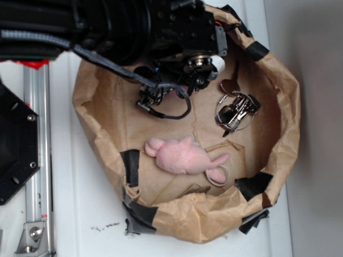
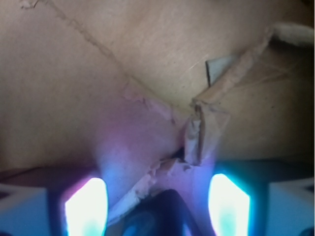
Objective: Grab the black box.
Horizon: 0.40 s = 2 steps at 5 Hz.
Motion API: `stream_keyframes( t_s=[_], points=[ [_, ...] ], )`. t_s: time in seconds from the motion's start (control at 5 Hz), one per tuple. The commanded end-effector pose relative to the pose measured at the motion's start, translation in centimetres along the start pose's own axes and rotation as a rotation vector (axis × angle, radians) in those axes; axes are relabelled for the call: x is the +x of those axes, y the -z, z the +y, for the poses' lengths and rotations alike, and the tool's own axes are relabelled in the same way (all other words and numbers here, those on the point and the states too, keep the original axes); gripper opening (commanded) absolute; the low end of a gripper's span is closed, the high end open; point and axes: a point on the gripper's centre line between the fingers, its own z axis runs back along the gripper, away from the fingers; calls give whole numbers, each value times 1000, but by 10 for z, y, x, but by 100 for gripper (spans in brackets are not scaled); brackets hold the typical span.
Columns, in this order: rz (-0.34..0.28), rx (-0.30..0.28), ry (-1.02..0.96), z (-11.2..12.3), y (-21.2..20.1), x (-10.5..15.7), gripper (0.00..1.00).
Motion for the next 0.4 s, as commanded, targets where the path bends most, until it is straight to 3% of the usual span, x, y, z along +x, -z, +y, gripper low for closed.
stream_keyframes(
  t_s=[0.0,0.2],
  points=[
    [-29,79,27,-13,-30,-4,0],
    [-53,87,6,-11,-49,-15,0]
  ],
)
